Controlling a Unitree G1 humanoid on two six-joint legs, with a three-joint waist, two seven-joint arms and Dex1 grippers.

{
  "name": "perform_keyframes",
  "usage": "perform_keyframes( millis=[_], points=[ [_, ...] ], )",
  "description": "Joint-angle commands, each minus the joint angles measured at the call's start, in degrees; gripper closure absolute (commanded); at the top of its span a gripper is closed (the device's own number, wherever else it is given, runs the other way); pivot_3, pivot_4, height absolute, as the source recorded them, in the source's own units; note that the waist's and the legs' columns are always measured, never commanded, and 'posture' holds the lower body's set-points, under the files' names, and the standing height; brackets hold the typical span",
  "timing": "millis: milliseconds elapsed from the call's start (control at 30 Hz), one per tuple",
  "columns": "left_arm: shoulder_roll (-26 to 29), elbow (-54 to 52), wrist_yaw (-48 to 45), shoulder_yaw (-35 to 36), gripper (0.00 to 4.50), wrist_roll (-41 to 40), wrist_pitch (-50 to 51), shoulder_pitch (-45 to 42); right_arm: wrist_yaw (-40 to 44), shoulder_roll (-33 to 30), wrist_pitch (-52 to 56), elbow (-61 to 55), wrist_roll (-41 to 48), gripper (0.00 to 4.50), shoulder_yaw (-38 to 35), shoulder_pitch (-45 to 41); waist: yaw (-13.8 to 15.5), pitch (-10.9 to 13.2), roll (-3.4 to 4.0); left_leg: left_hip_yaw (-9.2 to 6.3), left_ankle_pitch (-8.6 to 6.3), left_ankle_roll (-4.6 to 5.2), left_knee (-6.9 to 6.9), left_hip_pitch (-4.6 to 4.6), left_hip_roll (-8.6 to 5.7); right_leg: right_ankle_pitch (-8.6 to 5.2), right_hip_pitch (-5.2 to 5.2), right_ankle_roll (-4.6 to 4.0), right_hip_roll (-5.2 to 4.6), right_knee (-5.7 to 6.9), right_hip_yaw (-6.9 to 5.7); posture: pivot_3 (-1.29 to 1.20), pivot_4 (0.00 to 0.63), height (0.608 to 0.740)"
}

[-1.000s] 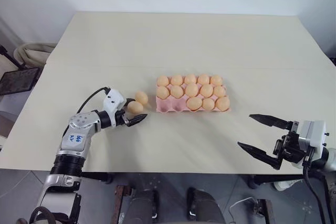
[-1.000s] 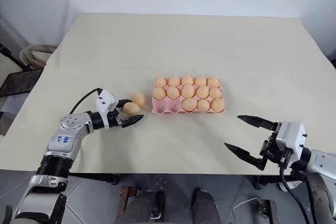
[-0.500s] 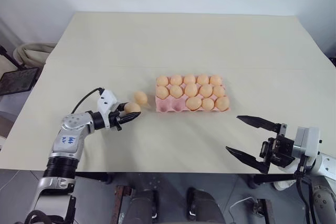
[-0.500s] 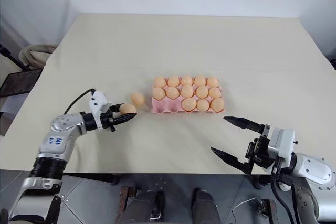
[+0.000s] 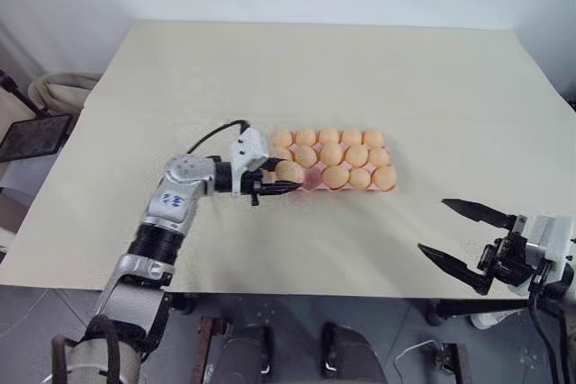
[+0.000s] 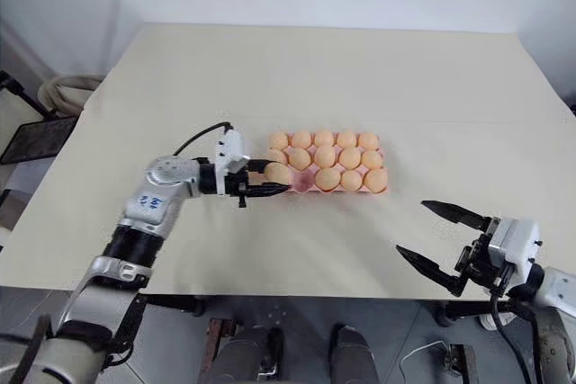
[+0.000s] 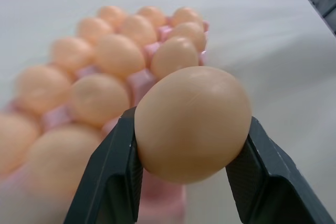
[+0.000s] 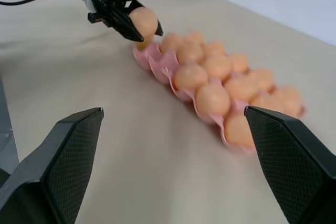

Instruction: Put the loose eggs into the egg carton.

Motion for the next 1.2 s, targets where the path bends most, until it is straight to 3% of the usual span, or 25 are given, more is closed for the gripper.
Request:
perform_keyframes(
  millis=[33, 167, 467, 600, 800, 1000, 1200],
  points=[
    [-3.5, 9.2, 1.5, -0.9, 2.62, 3.2, -6.0, -6.0, -1.3, 0.6, -1.5, -2.0, 0.7, 0.0, -3.8, 2.6, 0.0, 0.0, -0.02, 0.01, 0.0, 0.01, 0.01, 0.0, 0.0, 0.01, 0.0, 0.01, 0.03, -0.01, -0.02, 0.0, 0.15, 0.74],
    [-6.2, 17.2, 2.3, -1.2, 2.62, 5.7, -9.9, -9.6, -2.8, 1.8, -1.6, -4.9, 1.0, 0.0, -4.2, 5.2, -0.3, 0.0, -0.02, 0.15, -0.07, 0.1, 0.06, 0.01, 0.0, 0.05, 0.0, 0.09, 0.01, -0.09, 0.09, 0.0, 0.15, 0.74],
    [-4.1, 15.9, -1.3, 0.8, 0.02, 5.3, -12.0, -9.0, -4.0, 1.1, 0.5, -8.0, 2.0, 0.0, -2.5, 5.0, -0.4, 0.0, -0.02, 0.19, -0.09, 0.11, 0.1, 0.02, 0.04, 0.08, -0.05, 0.09, -0.06, -0.09, 0.18, 0.0, 0.15, 0.74],
    [-1.3, 10.1, -2.9, 3.5, 0.02, 2.8, -11.5, -7.0, -2.7, 0.0, 1.7, -6.6, 2.5, 0.0, -0.2, 0.8, -0.5, 0.0, -0.02, 0.2, -0.09, 0.11, 0.11, 0.02, 0.07, 0.11, -0.08, 0.07, -0.05, -0.1, 0.22, 0.0, 0.15, 0.74],
    [7.2, -0.1, -2.7, 9.2, 0.02, -0.6, -6.7, -0.9, 1.0, -0.8, 2.9, -4.1, 2.9, 0.0, 6.2, -7.8, -0.9, 0.0, -0.01, 0.2, -0.1, 0.05, 0.11, 0.01, 0.13, 0.11, -0.15, 0.06, -0.01, -0.06, 0.23, 0.0, 0.15, 0.74],
    [17.0, -12.6, -0.2, 16.9, 0.02, -3.7, 0.0, 13.2, 4.9, 0.3, 3.9, -0.9, 3.9, 0.0, 12.2, -15.6, -1.0, 0.0, 0.0, 0.2, -0.15, 0.0, 0.11, -0.04, 0.16, 0.11, -0.26, 0.06, -0.09, 0.11, 0.28, 0.0, 0.15, 0.74],
    [18.9, -21.4, 5.4, 21.7, 0.02, -4.3, 1.7, 26.6, 9.3, 2.3, 1.3, 2.6, 4.6, 0.0, 13.1, -18.4, -0.4, 0.0, -0.01, 0.16, -0.28, 0.03, 0.11, -0.07, 0.13, 0.12, -0.37, 0.03, -0.34, 0.12, 0.2, 0.0, 0.15, 0.74]
  ],
)
